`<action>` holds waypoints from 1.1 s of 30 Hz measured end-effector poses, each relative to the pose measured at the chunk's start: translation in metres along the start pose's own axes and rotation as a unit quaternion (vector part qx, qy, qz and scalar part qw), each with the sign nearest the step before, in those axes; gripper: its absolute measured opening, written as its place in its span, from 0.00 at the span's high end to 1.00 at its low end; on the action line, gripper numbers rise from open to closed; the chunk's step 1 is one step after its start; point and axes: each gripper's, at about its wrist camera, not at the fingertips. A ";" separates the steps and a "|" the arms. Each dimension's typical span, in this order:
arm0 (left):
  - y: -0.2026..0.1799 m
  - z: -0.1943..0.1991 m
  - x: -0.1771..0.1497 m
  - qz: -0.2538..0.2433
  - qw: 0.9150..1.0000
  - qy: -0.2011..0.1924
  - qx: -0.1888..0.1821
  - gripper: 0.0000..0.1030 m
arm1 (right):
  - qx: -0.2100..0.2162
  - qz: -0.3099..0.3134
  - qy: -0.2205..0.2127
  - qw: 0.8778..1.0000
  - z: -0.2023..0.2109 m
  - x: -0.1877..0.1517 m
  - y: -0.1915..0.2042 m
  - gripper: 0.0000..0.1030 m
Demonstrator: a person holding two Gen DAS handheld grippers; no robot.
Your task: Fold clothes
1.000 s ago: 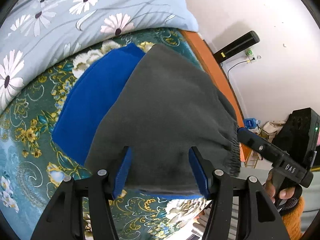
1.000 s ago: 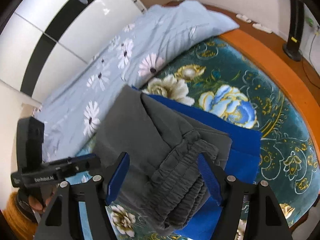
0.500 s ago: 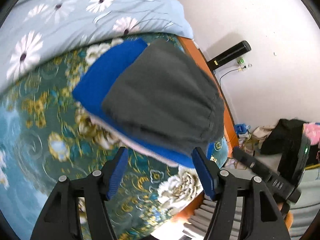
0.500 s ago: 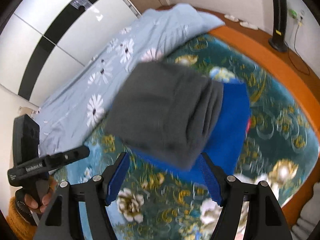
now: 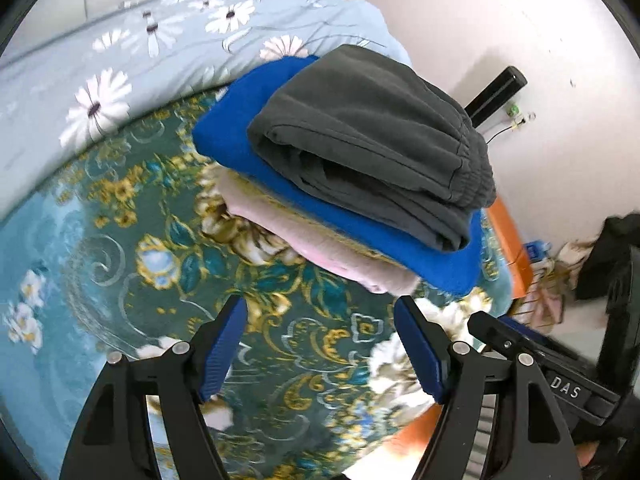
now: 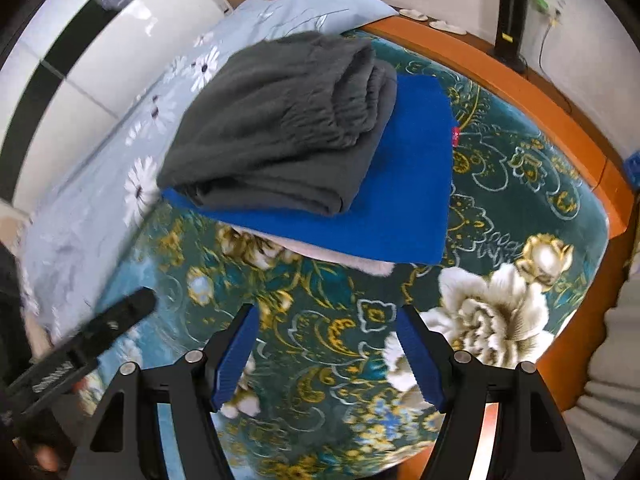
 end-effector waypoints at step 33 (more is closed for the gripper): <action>-0.028 -0.008 -0.041 0.052 0.992 -0.016 0.110 0.25 | -0.084 0.038 -0.039 0.995 0.003 -0.058 -0.012 0.09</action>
Point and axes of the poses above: each gripper's, at about its wrist camera, not at the fingertips, and z roughly against the way its jaws point, y to its left, x to its top, and after that the axes turned 7 degrees about y, right-handed
